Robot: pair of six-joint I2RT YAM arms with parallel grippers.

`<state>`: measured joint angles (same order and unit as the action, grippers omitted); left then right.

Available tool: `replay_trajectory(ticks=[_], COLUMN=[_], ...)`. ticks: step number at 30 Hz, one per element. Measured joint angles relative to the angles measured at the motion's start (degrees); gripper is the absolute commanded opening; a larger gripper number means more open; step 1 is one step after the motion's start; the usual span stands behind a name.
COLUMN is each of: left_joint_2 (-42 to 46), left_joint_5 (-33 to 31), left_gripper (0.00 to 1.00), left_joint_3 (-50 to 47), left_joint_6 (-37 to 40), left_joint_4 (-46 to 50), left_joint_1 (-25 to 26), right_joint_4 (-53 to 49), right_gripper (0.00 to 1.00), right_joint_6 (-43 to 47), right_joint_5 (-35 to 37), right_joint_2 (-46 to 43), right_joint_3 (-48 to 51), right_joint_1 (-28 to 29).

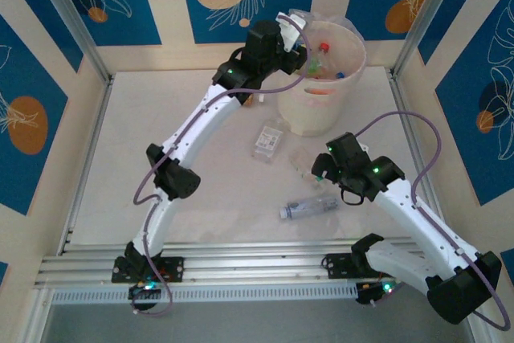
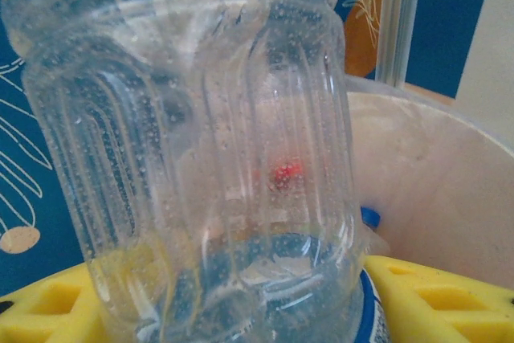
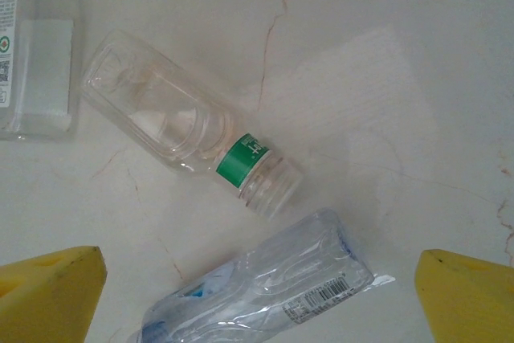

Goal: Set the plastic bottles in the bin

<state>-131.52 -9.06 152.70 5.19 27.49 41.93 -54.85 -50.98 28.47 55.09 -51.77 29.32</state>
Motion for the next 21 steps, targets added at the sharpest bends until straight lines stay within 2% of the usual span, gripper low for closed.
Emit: replay_trajectory(ticks=[10,17,21], left_joint_2=[-4.4,-6.6,-7.9], left_joint_5=[2.7,4.3,5.7], left_gripper=[0.62,0.63,0.70], left_joint_3=[0.1,0.2,0.2], left_joint_6=[-5.4,-6.8,-7.0], left_joint_4=[-11.8,-13.2,-13.2], left_joint_1=[-2.6,-3.3,-3.3], right_joint_4=[0.2,0.2,0.2], right_gripper=[0.99,0.99,0.99], right_joint_6=[0.0,0.0,0.0], right_joint_5=[0.2,1.0,1.3], right_joint_2=[4.3,4.5,4.5], right_joint_3=[-2.3,-2.8,-2.9], right_joint_1=[3.0,3.4,3.4])
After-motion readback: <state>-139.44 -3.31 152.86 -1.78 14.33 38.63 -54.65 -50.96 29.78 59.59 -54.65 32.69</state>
